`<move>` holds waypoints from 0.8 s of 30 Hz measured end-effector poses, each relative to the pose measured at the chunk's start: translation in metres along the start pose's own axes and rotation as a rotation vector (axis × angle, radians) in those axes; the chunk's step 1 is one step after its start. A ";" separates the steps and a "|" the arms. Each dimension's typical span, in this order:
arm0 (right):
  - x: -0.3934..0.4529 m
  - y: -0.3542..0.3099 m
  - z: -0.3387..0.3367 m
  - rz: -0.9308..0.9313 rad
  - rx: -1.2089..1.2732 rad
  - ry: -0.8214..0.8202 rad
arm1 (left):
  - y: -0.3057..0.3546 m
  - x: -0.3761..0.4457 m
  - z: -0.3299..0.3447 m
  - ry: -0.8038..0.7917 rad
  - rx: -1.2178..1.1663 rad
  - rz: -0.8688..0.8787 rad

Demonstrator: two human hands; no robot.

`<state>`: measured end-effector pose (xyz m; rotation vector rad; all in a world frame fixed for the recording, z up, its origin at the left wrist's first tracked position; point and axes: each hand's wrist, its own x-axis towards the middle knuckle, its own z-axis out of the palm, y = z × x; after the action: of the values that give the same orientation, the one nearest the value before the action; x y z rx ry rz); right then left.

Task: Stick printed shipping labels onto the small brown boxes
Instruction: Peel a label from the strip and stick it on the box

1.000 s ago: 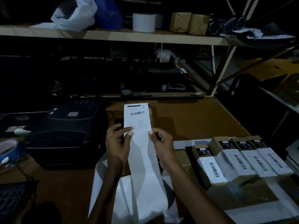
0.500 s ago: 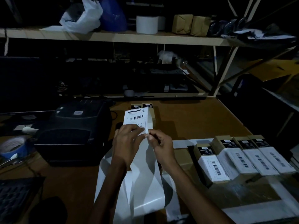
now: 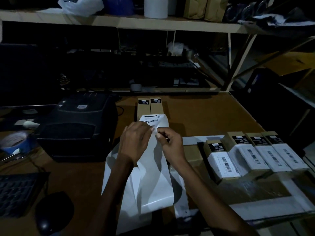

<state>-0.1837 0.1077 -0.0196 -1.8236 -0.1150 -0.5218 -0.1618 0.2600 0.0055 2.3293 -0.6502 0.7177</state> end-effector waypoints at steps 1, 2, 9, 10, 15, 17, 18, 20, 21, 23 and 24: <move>-0.001 0.001 0.000 0.019 -0.009 -0.007 | 0.001 0.000 -0.001 -0.001 -0.026 -0.045; -0.002 0.002 0.000 0.044 -0.015 -0.015 | 0.002 0.000 -0.003 0.009 -0.048 -0.088; -0.006 0.009 -0.003 0.198 -0.110 -0.082 | -0.004 0.014 -0.020 0.096 -0.035 -0.321; -0.006 0.010 -0.003 0.207 -0.130 -0.089 | -0.006 0.016 -0.023 0.108 -0.037 -0.347; -0.008 0.012 -0.005 0.257 -0.225 -0.123 | -0.017 0.030 -0.041 0.205 -0.016 -0.454; -0.009 0.011 -0.005 0.270 -0.269 -0.136 | -0.019 0.037 -0.050 0.243 0.010 -0.480; -0.008 0.011 -0.005 0.287 -0.294 -0.143 | -0.018 0.040 -0.055 0.263 0.014 -0.490; -0.007 0.014 -0.006 0.324 -0.345 -0.150 | -0.020 0.046 -0.063 0.307 0.030 -0.500; -0.005 0.016 -0.007 0.337 -0.368 -0.146 | -0.022 0.049 -0.067 0.331 0.043 -0.502; -0.002 0.021 -0.008 0.358 -0.412 -0.138 | -0.023 0.053 -0.072 0.379 0.056 -0.507; -0.001 0.022 -0.009 0.368 -0.432 -0.137 | -0.023 0.055 -0.074 0.406 0.061 -0.514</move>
<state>-0.1794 0.0927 -0.0377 -2.2366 0.2564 -0.1659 -0.1325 0.3108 0.0803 2.1700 0.1491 0.9257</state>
